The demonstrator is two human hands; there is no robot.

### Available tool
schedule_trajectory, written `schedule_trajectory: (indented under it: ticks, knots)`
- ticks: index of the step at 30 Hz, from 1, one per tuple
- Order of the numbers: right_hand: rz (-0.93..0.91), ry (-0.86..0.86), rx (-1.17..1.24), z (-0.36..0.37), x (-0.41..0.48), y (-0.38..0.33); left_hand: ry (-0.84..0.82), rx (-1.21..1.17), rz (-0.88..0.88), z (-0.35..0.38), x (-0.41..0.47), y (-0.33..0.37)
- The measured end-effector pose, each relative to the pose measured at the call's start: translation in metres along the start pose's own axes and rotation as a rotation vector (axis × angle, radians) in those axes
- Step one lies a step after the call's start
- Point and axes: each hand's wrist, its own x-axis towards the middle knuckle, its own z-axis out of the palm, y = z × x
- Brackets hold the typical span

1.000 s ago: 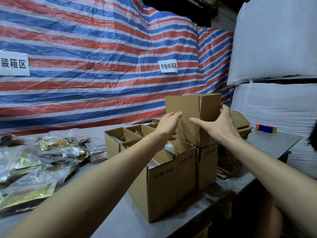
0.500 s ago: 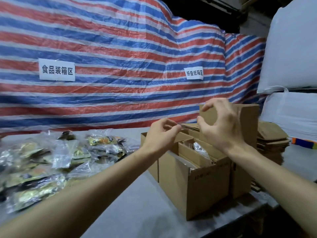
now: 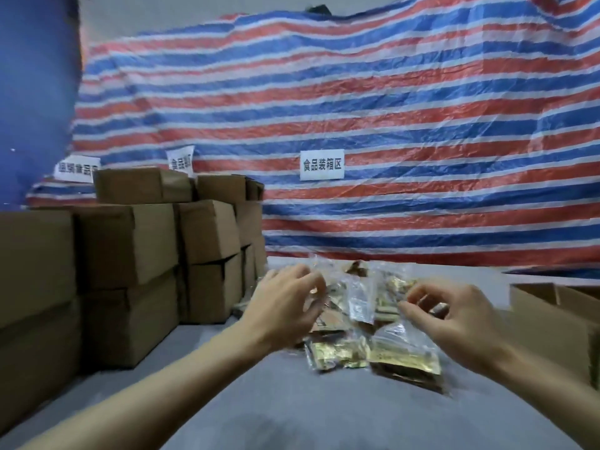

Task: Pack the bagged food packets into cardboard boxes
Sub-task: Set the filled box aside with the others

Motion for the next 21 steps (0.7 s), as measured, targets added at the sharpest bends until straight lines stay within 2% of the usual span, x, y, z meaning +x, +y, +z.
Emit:
schedule_trajectory:
  ticks: [6,9,14,17,21]
  knots:
    - [-0.043,-0.060,0.080,0.052,0.021,-0.029,-0.140,0.580,-0.314,-0.030,-0.040,-0.118]
    - [-0.034,-0.063,0.158,0.069,0.030,-0.039,-0.129,0.779,-0.402,-0.053,-0.041,-0.157]
    - [-0.052,-0.075,0.189,0.092,0.040,-0.050,-0.056,0.970,-0.673,-0.109,-0.034,-0.203]
    - [-0.068,-0.095,0.185,0.103,0.044,-0.054,-0.123,1.107,-0.824,-0.143,-0.042,-0.220]
    - [-0.070,-0.106,0.218,0.111,0.047,-0.059,-0.153,1.130,-0.949,-0.171,-0.055,-0.230]
